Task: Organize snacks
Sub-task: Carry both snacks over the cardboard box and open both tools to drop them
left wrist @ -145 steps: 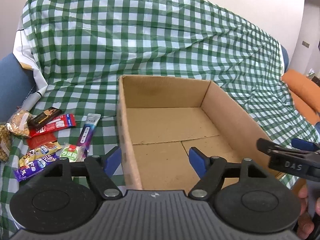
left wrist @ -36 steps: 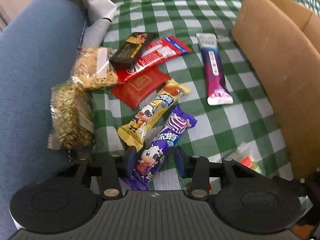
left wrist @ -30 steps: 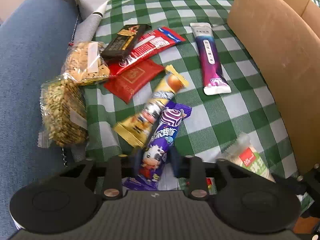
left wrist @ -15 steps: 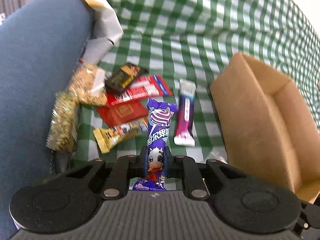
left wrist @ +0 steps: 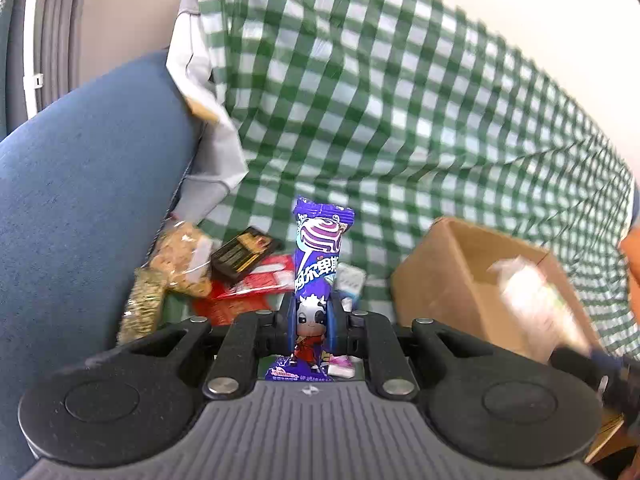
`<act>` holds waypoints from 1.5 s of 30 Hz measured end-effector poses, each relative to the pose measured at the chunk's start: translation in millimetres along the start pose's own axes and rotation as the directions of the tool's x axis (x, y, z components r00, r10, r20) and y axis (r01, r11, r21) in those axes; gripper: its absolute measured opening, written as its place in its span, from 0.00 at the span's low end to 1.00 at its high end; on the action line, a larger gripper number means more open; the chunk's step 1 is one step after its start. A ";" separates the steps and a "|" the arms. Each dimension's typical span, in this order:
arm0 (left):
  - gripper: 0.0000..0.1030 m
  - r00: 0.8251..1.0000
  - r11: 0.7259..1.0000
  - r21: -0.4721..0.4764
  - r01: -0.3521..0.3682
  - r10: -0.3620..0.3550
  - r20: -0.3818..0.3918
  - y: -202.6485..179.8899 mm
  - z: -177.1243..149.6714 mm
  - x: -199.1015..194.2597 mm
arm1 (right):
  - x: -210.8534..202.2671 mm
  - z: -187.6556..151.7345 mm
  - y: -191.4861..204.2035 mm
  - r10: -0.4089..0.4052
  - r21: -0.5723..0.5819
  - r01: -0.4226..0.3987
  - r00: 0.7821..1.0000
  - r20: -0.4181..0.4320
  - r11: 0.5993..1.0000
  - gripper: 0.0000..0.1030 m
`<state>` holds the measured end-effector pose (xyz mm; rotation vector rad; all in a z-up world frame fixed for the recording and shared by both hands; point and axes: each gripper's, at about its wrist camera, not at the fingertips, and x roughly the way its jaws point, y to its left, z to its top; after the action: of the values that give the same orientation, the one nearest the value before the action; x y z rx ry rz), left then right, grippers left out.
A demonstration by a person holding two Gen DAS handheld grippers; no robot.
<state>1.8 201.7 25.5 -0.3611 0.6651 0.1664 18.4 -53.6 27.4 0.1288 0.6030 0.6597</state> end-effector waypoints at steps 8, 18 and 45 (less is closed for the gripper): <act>0.15 0.992 0.995 0.049 0.089 -0.093 0.086 -39.2 -1.2 -11.4 | -32.2 14.7 -64.7 -0.128 -0.031 0.134 0.980 0.156 0.991 0.37; 0.15 0.966 0.968 0.134 0.211 -0.227 0.120 -93.1 -10.6 -6.3 | -47.7 0.3 -111.4 -0.233 0.103 0.221 0.965 0.119 0.970 0.37; 0.15 0.893 0.845 0.357 0.398 -0.445 0.059 -170.2 -43.3 2.2 | -76.7 -8.0 -149.8 -0.370 0.180 0.347 0.921 0.120 0.921 0.37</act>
<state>23.7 28.0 39.2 -0.1556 0.4480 -0.3427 46.3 -219.1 13.4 0.2063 0.5122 0.2415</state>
